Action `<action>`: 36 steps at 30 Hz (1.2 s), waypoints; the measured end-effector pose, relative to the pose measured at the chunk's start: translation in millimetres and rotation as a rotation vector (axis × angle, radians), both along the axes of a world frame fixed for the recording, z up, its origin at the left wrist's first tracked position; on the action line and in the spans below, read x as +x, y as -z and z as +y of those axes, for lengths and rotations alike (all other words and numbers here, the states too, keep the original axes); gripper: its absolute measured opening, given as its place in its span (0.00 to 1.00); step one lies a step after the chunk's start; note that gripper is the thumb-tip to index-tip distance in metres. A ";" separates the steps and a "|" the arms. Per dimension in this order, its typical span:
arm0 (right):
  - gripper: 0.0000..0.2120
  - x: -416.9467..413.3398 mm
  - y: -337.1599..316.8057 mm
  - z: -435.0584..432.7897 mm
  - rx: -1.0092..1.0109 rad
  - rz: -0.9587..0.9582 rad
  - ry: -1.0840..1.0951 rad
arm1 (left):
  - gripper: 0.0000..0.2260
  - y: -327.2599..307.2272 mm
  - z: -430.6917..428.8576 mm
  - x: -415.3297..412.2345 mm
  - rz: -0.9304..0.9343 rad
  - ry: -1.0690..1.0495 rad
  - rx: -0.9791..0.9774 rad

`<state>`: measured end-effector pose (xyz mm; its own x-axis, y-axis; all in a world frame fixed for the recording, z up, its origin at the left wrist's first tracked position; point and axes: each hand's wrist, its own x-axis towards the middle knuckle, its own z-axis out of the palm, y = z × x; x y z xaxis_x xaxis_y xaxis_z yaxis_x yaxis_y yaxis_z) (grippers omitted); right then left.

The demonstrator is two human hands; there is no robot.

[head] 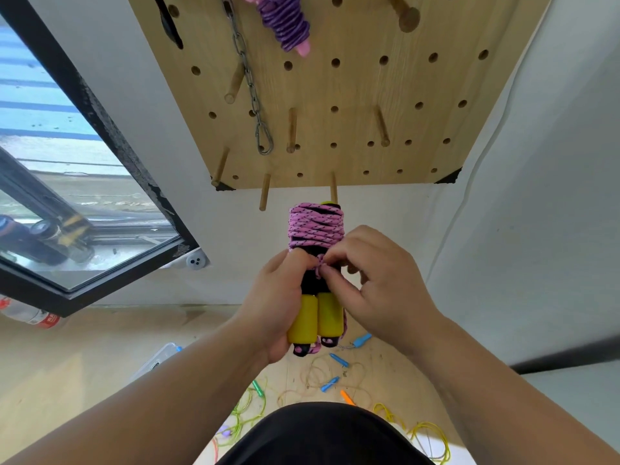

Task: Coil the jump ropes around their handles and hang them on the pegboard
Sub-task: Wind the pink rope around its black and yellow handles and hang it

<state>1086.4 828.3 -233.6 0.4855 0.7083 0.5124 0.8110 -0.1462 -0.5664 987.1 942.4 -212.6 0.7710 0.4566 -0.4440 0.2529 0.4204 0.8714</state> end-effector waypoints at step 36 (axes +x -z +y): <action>0.07 39.5 -46.4 -8.0 -0.565 0.012 -0.120 | 0.14 12.8 10.8 -4.4 0.159 0.349 0.368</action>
<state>1125.8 820.2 -187.2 0.3882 0.9209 0.0340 0.8347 -0.3358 -0.4365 982.7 953.2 -225.4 0.8412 0.3326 -0.4262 0.4639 -0.0391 0.8850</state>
